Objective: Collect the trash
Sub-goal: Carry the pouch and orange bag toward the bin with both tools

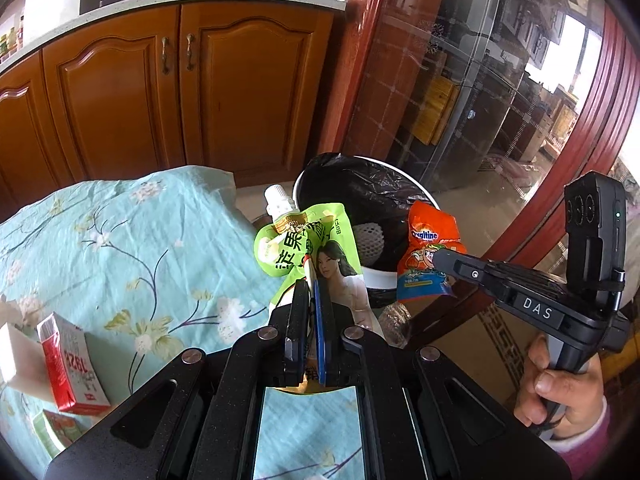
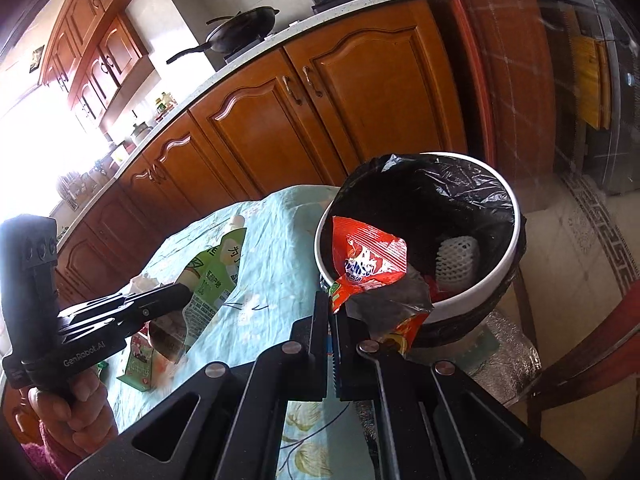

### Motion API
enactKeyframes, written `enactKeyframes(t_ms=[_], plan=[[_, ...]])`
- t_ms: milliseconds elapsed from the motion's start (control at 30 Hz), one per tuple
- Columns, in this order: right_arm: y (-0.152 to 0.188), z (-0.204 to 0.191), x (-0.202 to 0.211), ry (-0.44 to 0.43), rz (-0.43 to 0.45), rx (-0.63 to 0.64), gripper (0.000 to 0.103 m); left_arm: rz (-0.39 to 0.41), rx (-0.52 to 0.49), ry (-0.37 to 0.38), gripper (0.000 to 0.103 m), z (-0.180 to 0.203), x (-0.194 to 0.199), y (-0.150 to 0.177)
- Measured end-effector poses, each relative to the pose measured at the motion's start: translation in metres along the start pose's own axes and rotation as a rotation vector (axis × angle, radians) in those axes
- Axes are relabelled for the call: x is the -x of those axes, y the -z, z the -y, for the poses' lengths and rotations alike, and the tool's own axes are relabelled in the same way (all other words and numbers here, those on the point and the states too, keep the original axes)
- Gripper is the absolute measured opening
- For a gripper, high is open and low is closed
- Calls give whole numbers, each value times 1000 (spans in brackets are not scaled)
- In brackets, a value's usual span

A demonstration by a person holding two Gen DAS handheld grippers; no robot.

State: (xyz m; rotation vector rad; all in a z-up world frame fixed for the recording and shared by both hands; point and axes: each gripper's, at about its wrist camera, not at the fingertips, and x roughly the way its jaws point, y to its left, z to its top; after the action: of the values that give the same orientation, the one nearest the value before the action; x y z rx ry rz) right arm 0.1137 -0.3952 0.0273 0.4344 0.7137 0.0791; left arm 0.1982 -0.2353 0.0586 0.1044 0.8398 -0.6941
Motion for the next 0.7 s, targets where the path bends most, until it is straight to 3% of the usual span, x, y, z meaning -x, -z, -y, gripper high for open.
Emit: enactKeyframes(t_ms=[700], plan=[[-50,50,-23,73,-16,-8,1,-73,-86,7,3,37,-74,-64]])
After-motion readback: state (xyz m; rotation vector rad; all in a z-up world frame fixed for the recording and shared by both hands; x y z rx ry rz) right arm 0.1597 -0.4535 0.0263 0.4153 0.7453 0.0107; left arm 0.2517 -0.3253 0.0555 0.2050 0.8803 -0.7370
